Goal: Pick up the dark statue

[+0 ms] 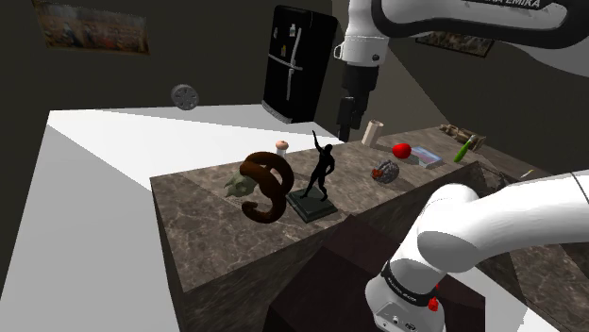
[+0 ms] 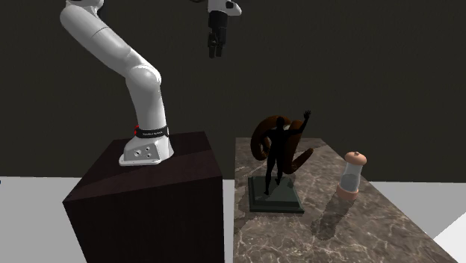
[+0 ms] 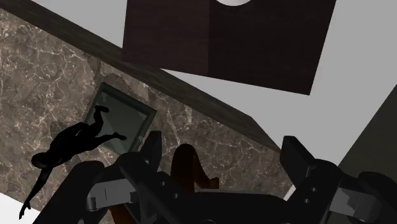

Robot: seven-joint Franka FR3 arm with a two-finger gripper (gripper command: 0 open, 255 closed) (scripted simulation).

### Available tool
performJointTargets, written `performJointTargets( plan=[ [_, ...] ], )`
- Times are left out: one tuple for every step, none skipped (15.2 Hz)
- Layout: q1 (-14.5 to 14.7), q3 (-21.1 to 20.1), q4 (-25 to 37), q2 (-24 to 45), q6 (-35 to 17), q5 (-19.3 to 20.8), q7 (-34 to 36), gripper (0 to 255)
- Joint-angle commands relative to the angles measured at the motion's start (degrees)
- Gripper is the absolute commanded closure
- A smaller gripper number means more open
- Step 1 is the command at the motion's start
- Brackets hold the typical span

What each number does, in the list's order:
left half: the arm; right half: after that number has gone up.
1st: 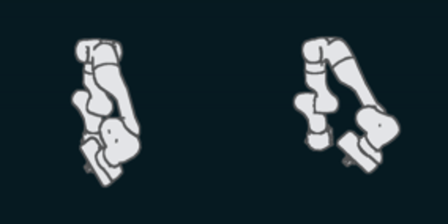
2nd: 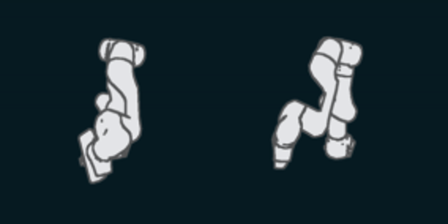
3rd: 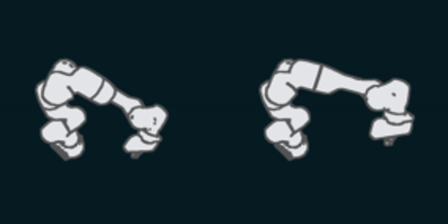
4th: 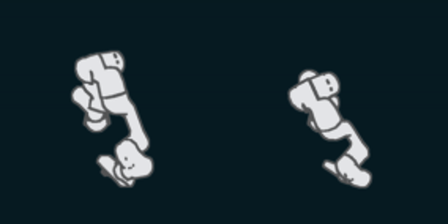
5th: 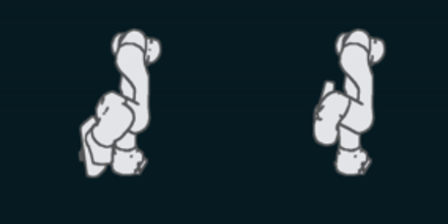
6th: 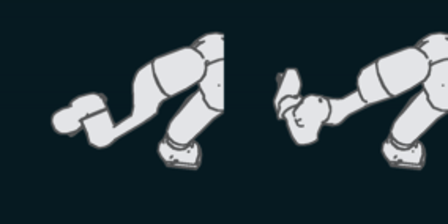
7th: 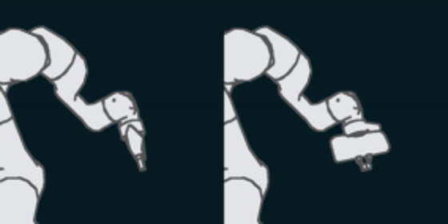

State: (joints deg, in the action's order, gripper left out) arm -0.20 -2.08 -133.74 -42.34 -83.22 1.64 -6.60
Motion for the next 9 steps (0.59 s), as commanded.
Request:
performJointTargets(
  plan=[
    [0.0,0.0,0.0,0.0,0.0,0.0,0.0,0],
    [-0.4,1.2,-0.5,0.6,-1.4,0.6,-1.2,0],
    [-0.8,2.5,-0.9,1.3,-2.8,1.1,-2.3,0],
    [-1.3,3.7,-1.3,2.0,-4.1,1.6,-3.5,0],
    [-1.7,4.9,-1.6,2.9,-5.5,2.1,-4.6,0],
    [-2.1,6.2,-1.8,3.8,-6.9,2.6,-5.8,0],
    [-2.5,7.4,-1.9,4.8,-8.3,2.9,-6.9,0],
    [-2.8,8.6,-1.9,5.9,-9.7,3.3,-8.1,0],
    [-3.2,9.8,-1.9,7.1,-11.1,3.6,-9.2,0]
  ],
)
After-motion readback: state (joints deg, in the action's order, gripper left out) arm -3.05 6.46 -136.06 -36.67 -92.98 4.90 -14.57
